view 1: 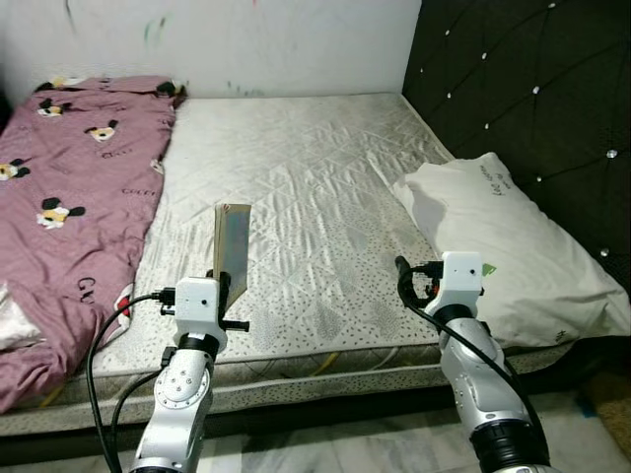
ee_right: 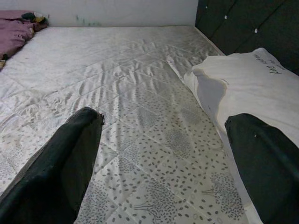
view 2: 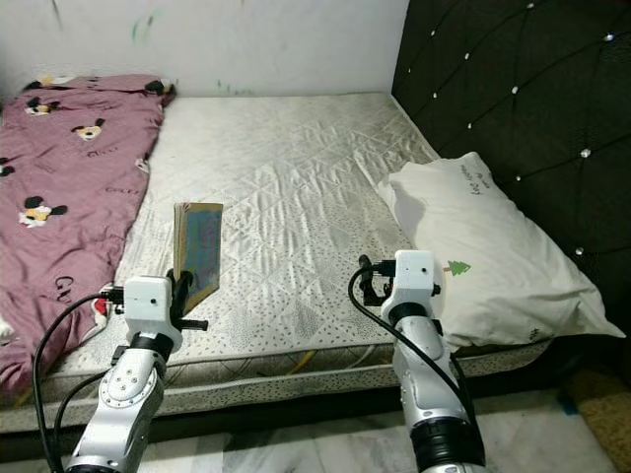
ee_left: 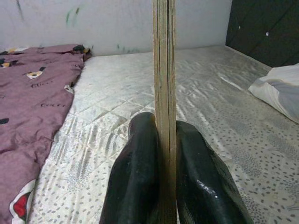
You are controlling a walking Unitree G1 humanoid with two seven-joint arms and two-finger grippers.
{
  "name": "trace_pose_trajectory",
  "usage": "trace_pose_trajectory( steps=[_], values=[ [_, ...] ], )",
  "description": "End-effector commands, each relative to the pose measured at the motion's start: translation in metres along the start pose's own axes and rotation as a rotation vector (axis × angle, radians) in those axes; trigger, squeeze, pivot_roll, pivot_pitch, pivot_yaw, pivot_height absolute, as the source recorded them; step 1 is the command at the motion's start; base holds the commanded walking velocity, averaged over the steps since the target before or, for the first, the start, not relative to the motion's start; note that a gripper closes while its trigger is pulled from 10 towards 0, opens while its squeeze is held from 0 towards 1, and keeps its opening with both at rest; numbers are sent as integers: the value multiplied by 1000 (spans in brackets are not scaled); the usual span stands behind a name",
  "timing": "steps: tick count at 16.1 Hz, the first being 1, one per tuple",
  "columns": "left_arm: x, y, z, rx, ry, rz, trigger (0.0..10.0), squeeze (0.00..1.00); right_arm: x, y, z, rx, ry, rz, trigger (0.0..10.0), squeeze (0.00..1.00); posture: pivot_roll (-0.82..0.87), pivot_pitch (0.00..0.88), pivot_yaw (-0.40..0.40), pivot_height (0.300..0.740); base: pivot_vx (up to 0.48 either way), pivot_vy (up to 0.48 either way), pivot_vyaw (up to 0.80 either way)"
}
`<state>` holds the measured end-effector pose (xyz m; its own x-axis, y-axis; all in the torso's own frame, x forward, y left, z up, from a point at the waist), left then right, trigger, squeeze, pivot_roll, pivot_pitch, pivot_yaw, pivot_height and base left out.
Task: Clean up the room
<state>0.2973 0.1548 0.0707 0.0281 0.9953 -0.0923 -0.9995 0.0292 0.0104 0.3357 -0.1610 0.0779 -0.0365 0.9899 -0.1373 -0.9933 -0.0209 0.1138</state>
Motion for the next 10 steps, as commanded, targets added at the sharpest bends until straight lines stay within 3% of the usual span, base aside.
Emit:
trace_pose_trajectory(
  steps=[1,10],
  values=[
    [4,-2,16,-73,-4,2,10000,0,5,-2,5,-13,2,16,10000,0,11,0,-30,740,0,0,0],
    [4,-3,17,-74,-5,-15,10000,0,6,-2,8,-33,15,17,10000,0,5,0,-23,740,306,0,0]
  ],
)
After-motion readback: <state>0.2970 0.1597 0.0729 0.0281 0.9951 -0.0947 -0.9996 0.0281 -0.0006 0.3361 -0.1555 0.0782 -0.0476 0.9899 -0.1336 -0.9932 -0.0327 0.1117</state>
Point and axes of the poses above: a point about 5 cm out from each wrist's last joint towards the gripper, its own y axis pointing back from the gripper into the wrist, its own z axis along the axis of the wrist's last joint, x = y × z, the point moved 2 cm from there along -y, pointing out of the wrist towards the gripper, and after that the axes turned 9 degrees about y, right-handed, at the moved point
